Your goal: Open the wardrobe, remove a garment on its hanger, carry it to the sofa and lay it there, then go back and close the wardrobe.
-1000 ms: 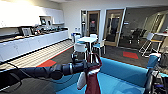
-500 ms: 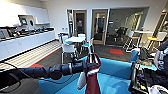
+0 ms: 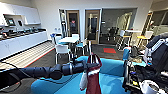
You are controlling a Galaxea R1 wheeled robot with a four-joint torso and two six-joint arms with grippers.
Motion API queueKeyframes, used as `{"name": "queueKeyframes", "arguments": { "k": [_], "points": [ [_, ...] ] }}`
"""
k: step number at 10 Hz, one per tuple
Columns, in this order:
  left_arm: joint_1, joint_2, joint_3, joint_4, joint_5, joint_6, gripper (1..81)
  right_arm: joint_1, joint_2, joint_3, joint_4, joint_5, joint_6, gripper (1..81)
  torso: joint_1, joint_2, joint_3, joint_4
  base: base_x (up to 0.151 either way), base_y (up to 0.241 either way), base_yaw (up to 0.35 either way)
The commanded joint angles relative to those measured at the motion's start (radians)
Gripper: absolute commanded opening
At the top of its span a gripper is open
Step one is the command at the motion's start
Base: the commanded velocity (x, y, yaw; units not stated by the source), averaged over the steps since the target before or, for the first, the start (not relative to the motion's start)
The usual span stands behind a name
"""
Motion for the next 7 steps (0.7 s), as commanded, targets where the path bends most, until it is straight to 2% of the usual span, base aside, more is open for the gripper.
{"name": "queueKeyframes", "arguments": {
  "k": [1, 7],
  "points": [
    [-0.178, -0.007, 0.034, 0.055, -0.089, 0.028, 1.0, 0.030, -0.012, 0.005, -0.015, -0.055, -0.002, 81.1, 0.000, 0.000, 0.000, 0.000, 0.000, 0.000, 0.000],
    [-0.178, -0.008, 0.037, 0.055, -0.088, 0.028, 1.0, 0.030, -0.003, 0.010, -0.013, -0.055, 0.000, 81.1, 0.000, 0.000, 0.000, 0.000, 0.000, 0.000, 0.000]
  ]
}}
